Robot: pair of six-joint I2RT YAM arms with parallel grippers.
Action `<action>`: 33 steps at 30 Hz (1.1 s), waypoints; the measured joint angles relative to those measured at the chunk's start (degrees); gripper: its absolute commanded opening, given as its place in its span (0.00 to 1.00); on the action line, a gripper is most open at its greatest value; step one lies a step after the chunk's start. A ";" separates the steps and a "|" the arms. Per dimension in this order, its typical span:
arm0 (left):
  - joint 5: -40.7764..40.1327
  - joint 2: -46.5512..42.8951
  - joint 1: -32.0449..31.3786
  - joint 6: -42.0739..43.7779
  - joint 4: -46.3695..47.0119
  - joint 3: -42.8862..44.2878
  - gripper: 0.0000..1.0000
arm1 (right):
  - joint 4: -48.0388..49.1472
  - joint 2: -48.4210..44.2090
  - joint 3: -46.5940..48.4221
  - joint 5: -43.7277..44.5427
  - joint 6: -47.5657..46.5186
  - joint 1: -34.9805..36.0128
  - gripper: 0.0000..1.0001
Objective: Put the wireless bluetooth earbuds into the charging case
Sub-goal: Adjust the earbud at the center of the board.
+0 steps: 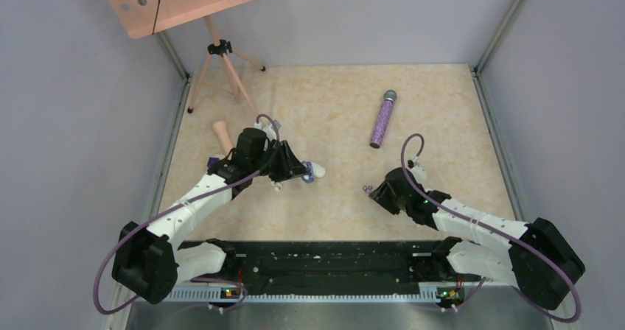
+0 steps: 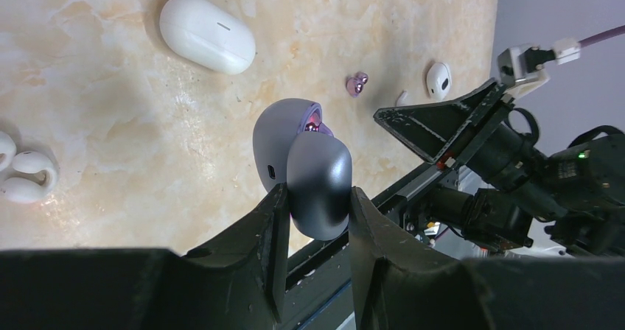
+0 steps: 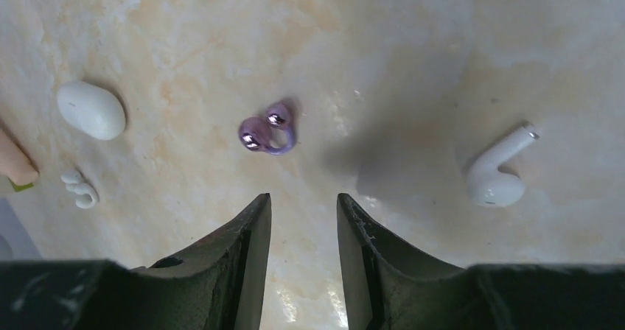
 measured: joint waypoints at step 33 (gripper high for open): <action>-0.37 -2.12 -0.02 1.09 -1.01 -0.96 0.00 | 11.04 14.03 2.19 2.62 12.13 -0.50 0.26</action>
